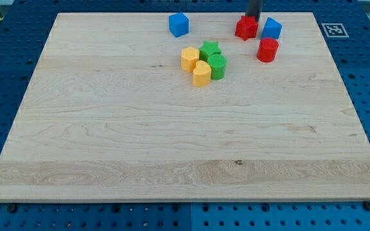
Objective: Move the red star above the green star
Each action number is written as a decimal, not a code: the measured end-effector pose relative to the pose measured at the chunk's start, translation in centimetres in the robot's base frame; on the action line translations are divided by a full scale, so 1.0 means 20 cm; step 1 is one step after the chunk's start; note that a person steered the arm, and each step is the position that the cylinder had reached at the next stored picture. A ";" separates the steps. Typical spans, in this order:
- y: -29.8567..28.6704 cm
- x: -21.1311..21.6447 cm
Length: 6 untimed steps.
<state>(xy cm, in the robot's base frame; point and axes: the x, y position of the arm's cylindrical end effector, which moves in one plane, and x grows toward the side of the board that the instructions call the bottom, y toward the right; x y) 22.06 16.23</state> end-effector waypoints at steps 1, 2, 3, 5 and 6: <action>0.14 0.05; 0.14 0.12; 0.09 0.15; -0.04 0.15; -0.16 0.15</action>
